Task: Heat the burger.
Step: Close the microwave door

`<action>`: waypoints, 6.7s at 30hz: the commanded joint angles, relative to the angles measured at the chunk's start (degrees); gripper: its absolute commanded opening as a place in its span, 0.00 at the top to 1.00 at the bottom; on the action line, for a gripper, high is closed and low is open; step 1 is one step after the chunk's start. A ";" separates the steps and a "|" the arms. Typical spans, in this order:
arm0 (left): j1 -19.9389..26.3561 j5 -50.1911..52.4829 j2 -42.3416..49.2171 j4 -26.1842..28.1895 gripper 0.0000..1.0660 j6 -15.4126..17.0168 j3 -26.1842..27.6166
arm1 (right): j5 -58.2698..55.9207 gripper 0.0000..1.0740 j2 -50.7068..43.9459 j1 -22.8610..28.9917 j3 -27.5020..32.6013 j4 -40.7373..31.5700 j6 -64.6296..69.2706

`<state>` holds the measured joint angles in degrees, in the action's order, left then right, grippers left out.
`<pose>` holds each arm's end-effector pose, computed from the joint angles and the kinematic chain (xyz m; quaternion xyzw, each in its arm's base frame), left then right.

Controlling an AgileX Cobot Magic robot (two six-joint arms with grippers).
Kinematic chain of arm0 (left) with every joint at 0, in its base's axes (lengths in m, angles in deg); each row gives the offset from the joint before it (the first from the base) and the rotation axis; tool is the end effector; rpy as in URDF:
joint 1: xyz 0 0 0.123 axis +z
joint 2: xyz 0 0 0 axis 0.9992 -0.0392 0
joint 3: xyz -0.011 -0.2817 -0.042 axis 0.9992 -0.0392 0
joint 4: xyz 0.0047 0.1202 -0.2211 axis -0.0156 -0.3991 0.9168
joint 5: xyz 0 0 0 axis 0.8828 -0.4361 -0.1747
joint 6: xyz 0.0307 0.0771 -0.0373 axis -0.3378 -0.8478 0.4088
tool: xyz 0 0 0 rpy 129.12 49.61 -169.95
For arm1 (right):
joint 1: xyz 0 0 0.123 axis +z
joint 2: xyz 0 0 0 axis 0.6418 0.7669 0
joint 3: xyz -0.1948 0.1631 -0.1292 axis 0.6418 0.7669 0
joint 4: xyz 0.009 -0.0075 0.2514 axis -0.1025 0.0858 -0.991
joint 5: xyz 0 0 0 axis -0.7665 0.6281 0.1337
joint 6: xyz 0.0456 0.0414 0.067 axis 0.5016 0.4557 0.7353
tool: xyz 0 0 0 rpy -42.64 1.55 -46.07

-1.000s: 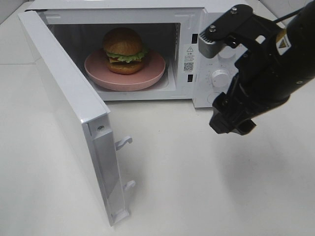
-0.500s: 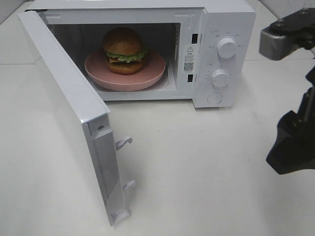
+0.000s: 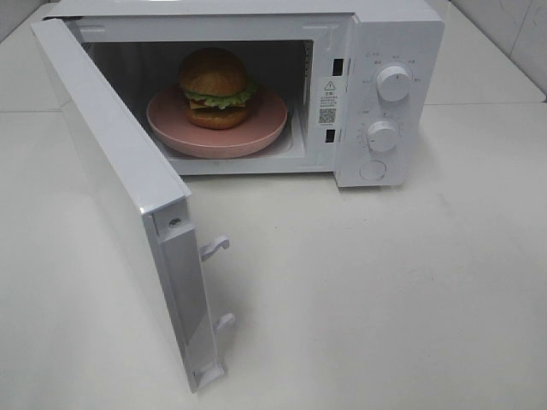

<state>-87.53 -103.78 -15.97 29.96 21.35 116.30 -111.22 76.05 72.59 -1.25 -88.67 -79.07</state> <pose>-0.0049 -0.0056 0.2786 0.0071 0.8467 -0.0291 0.5312 0.0867 0.0544 0.3130 -0.2584 0.9342 0.0667 0.2368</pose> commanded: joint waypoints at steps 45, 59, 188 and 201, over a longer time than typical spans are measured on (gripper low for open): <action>0.23 0.29 1.20 0.11 0.08 0.00 -0.17 | 11.69 0.35 -43.14 -30.83 15.24 -2.01 2.29; 0.23 0.29 1.20 0.11 0.08 0.00 -0.17 | 11.69 0.40 -43.14 -30.83 15.24 -2.01 2.29; -18.91 107.54 -90.41 -23.15 1.00 13.92 -2.01 | 11.69 0.40 -43.14 -30.83 15.24 -2.01 2.18; -27.04 105.48 -96.66 -13.12 1.00 11.12 6.30 | 11.69 0.40 -43.14 -30.83 15.24 -2.01 2.23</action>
<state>-112.57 2.39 -111.42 13.17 33.61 120.43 -99.93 34.51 41.93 13.99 -90.33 -77.35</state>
